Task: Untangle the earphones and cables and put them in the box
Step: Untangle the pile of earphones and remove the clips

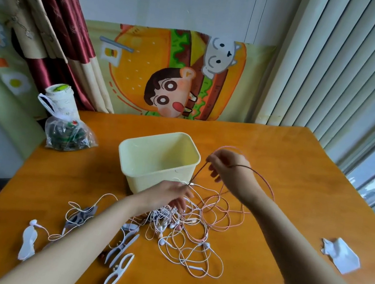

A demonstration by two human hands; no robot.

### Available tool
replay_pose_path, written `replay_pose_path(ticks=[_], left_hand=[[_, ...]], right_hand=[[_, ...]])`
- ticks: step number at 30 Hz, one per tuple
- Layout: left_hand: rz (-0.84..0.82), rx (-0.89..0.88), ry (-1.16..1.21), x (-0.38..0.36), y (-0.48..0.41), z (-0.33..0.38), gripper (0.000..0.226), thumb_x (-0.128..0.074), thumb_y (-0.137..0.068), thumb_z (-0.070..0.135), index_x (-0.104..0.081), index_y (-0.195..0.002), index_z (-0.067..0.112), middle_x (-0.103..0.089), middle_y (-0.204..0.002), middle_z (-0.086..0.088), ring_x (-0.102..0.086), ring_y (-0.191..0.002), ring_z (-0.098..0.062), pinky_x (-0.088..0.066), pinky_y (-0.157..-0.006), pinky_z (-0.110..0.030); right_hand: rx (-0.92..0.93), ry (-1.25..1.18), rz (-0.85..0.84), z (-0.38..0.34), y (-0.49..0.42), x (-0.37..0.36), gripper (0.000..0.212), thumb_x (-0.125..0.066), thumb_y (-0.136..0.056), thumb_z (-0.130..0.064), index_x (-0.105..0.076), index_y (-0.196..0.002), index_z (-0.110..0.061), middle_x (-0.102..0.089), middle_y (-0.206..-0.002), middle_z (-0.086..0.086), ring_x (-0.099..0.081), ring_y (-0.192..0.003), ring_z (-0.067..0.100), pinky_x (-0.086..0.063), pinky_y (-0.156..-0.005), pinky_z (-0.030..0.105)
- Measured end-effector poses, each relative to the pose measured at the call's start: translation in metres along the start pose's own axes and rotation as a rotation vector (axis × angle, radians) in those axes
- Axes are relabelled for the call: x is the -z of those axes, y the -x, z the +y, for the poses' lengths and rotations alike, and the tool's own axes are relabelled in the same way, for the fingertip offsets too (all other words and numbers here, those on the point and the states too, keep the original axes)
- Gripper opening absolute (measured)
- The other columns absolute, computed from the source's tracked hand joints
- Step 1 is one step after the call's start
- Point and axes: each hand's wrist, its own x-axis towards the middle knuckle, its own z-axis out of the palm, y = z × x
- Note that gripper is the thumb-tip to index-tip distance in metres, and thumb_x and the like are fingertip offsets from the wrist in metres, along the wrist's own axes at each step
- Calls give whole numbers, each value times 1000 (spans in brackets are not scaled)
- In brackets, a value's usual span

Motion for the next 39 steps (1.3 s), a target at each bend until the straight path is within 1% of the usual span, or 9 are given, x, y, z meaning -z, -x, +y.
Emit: replay_pose_path(ticks=[8, 12, 17, 20, 24, 29, 32, 34, 39], left_hand=[[52, 130, -319, 7, 1, -45, 28, -41, -101, 19, -62, -83, 19, -64, -80, 3, -62, -82, -14, -49, -80, -26], [404, -49, -75, 17, 6, -2, 26, -42, -101, 21, -63, -86, 20, -46, -58, -1, -52, -58, -17, -47, -56, -18], [572, -365, -124, 27, 8, 63, 26, -44, -100, 24, -68, -88, 22, -41, -43, 15, -36, -43, -1, -24, -44, -13], [559, -361, -194, 30, 4, 67, 25, -47, -99, 24, -70, -90, 21, -40, -44, 16, -36, -46, -1, -23, -47, -15], [435, -253, -276, 30, -5, 50, 23, -49, -99, 25, -72, -93, 26, -32, -44, 11, -25, -42, -5, -21, -47, -21], [233, -136, -364, 17, -11, 42, 23, -50, -98, 25, -72, -91, 26, -37, -42, 9, -24, -44, -10, -20, -48, -28], [149, -130, -338, 8, -13, 45, 24, -51, -98, 27, -73, -92, 23, -45, -49, 6, -32, -49, -12, -23, -48, -27], [129, -152, -328, 4, -15, 47, 23, -50, -98, 27, -72, -92, 23, -61, -63, -5, -41, -55, -13, -30, -53, -26], [96, -129, -206, 7, -6, 37, 25, -45, -101, 24, -65, -88, 16, -41, -59, 3, -36, -53, -12, -31, -54, -27]], right_hand=[[-125, -14, 197, 13, -14, 47, 18, -49, -96, -10, -63, -93, 1, -57, -69, 3, -54, -61, 14, -44, -47, 10], [-242, -25, 206, 21, -17, 64, 24, -49, -96, -12, -63, -100, 7, -57, -71, 4, -53, -61, 14, -43, -44, 8], [-563, -8, -46, 42, -8, 49, 38, -57, -92, -22, -59, -113, 9, -65, -106, 23, -65, -84, 29, -51, -52, 15], [-732, 77, -325, 61, 5, 31, 51, -57, -90, -34, -55, -120, 7, -67, -107, 18, -66, -96, 28, -55, -74, 28], [-812, 275, -620, 73, 17, 19, 63, -51, -91, -47, -49, -125, 6, -62, -120, 16, -68, -91, 22, -54, -65, 24], [-489, 468, -489, 45, 9, 14, 36, -54, -94, -35, -66, -99, -1, -69, -88, 8, -59, -56, 6, -47, -57, 18], [-48, 434, -116, 20, 6, 3, 34, -64, -88, -26, -57, -116, -8, -58, -109, 6, -54, -90, 15, -43, -77, 21], [83, 413, -150, 9, 6, -7, 38, -60, -90, -25, -53, -123, -10, -56, -116, 5, -53, -104, 17, -43, -89, 24], [19, 367, -219, 10, 1, -2, 22, -48, -97, -14, -69, -99, -6, -58, -75, -5, -50, -58, 0, -38, -53, 6]])
